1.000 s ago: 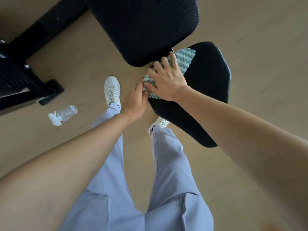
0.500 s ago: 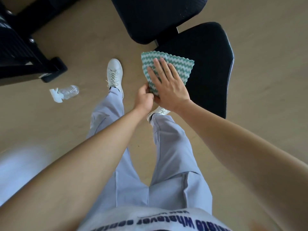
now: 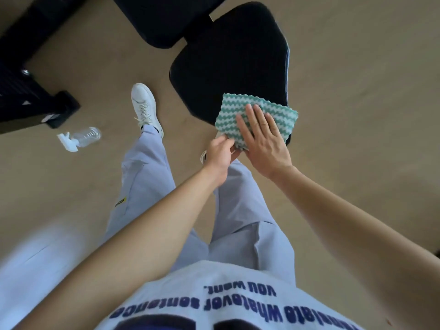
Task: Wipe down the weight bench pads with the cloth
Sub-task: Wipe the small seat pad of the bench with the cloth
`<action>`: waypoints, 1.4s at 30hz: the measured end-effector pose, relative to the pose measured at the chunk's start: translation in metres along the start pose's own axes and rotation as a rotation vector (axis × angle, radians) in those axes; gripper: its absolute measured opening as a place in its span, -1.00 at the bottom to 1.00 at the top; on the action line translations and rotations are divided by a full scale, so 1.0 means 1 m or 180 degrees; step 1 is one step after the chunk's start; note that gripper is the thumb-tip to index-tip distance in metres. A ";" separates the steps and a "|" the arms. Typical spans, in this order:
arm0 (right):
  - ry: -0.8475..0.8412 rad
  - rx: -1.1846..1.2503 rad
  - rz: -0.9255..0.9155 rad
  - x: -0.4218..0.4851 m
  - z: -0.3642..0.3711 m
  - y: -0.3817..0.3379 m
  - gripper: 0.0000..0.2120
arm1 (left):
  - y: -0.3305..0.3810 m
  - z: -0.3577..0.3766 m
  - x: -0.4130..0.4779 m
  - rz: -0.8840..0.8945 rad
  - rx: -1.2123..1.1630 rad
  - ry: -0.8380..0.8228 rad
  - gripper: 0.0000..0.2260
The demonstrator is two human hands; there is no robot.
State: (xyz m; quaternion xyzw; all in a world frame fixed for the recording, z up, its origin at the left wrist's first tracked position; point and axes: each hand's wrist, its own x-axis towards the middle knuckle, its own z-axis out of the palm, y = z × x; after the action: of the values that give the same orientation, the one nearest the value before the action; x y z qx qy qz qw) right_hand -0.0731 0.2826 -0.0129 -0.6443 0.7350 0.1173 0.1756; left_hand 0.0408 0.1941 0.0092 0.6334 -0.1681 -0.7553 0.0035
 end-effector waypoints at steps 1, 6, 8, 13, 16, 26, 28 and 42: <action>-0.0008 0.0010 0.0057 -0.010 0.001 0.004 -0.35 | -0.002 0.003 -0.003 -0.0099 0.0020 -0.0085 -0.77; -0.0156 0.0325 0.0191 -0.052 -0.002 0.023 -0.29 | -0.011 0.014 -0.009 -0.0479 -0.0005 0.0008 -0.88; -0.0132 0.0534 0.0236 -0.052 -0.006 0.023 -0.33 | -0.009 0.013 -0.004 -0.0445 0.0251 0.0361 -0.92; -0.0211 0.0548 0.0640 -0.018 -0.010 0.008 -0.28 | 0.019 0.005 0.006 0.0076 0.1317 0.1067 -0.80; -0.0264 0.0571 0.0756 0.007 -0.014 0.007 -0.19 | 0.043 -0.002 0.020 0.0487 0.1793 0.1261 -0.73; -0.0173 0.0484 0.0855 0.108 -0.022 0.042 -0.26 | 0.109 0.016 0.087 0.3570 0.4280 0.1038 -0.73; -0.0185 0.0315 0.0864 0.137 -0.024 0.054 -0.30 | 0.116 0.020 0.104 0.3553 0.4447 0.0295 -0.58; -0.0638 0.0133 0.0324 0.248 -0.058 0.057 -0.42 | 0.180 -0.024 0.155 0.3003 0.4689 -0.0214 -0.46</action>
State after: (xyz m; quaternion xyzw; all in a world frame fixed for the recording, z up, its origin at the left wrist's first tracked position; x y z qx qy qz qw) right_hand -0.1629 0.0430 -0.0642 -0.5874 0.7478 0.1745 0.2555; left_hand -0.0038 -0.0160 -0.0954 0.3163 -0.8578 -0.3926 -0.0995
